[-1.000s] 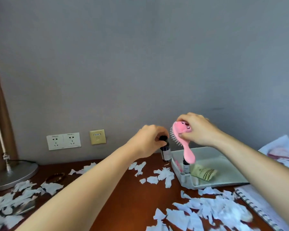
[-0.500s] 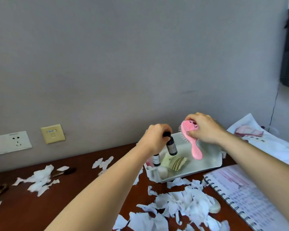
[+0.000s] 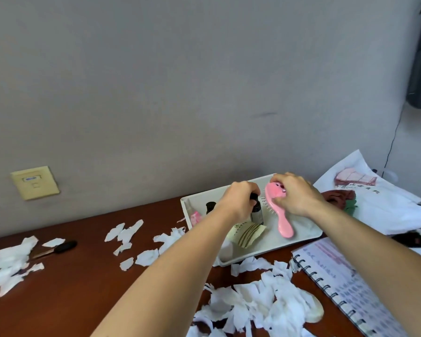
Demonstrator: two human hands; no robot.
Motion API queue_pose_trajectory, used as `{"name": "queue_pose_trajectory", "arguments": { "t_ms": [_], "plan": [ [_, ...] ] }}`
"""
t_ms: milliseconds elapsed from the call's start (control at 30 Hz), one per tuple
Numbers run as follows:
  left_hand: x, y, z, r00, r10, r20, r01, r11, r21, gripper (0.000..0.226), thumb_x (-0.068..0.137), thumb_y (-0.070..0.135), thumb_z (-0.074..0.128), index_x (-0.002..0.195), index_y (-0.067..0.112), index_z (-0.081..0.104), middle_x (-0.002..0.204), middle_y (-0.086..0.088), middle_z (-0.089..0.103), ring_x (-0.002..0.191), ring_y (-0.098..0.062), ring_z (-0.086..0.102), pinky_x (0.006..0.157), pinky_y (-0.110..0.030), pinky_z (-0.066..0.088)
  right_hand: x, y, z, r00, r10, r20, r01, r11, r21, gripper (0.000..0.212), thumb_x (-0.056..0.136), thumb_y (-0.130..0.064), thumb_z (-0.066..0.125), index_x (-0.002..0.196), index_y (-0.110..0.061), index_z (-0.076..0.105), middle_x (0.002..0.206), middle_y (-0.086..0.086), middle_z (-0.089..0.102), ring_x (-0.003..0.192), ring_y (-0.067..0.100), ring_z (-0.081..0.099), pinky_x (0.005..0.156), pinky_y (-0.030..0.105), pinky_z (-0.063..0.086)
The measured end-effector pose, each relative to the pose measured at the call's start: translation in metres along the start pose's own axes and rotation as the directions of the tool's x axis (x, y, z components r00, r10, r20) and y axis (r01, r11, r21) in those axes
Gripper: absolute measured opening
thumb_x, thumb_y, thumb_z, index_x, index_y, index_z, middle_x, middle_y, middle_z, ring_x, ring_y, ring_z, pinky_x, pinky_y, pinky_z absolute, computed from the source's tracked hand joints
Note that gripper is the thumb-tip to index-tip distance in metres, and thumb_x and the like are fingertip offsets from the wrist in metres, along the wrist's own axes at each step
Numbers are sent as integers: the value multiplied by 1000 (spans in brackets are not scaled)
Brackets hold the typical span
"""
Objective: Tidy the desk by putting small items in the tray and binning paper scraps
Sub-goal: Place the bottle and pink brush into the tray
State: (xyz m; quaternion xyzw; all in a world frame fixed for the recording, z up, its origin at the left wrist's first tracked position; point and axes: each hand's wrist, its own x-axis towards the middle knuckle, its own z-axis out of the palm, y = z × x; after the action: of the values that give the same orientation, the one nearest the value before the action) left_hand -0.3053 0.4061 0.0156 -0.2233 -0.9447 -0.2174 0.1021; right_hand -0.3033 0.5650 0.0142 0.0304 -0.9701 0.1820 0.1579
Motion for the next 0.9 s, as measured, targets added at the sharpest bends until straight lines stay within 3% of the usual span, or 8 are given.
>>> {"name": "queue_pose_trajectory", "arguments": {
  "t_ms": [167,400,500,567,700,800,900],
  "plan": [
    [-4,-7,6,996,49,72,-52,998,34,29,86,2,51,109,12,67,110,-10,67,101,-30,58,86,-36,49,1,-1,16,996,-40,74,42,999,-22,44,80,-22,65,122,-22,54,127,4,53,115,27,54,90,32,44],
    [-10,-2,1,985,103,138,-104,995,3,33,85,-1,53,107,15,71,111,-8,69,100,-29,60,91,-37,49,1,-8,25,984,-69,162,73,997,-15,37,82,-19,61,119,-20,57,121,8,54,112,30,54,89,35,46],
    [-13,5,-2,978,122,170,-125,992,3,36,85,0,53,111,17,70,115,-6,68,103,-26,60,93,-31,48,0,-7,27,975,-81,208,79,997,19,31,79,-9,59,108,-20,61,109,6,61,98,27,57,77,30,46],
    [-17,8,-3,976,133,173,-136,991,4,37,85,-1,52,112,18,70,116,-5,67,104,-24,60,90,-24,45,-2,-4,26,965,-94,244,79,994,72,36,79,-5,59,112,-20,61,106,3,65,98,25,58,78,28,43],
    [-23,7,0,981,102,164,-107,994,18,33,89,4,52,117,15,65,119,-7,66,108,-28,58,89,-28,43,-8,-1,9,957,-80,279,58,994,88,48,89,-6,54,135,-14,49,138,7,53,124,26,50,97,27,38],
    [-33,8,-7,986,24,164,-20,999,-30,36,93,12,52,128,13,55,129,-8,60,113,-26,58,95,-29,44,-16,-2,-8,952,-53,300,46,998,30,49,89,-11,55,137,-17,45,143,5,47,125,24,48,97,28,38],
    [-35,4,-15,981,-14,195,8,999,32,40,97,21,48,135,12,47,135,-8,55,120,-26,53,99,-31,42,-18,-6,-16,949,-55,309,51,999,19,47,91,-16,54,136,-19,46,143,4,46,125,24,48,96,28,38]
  ]
}}
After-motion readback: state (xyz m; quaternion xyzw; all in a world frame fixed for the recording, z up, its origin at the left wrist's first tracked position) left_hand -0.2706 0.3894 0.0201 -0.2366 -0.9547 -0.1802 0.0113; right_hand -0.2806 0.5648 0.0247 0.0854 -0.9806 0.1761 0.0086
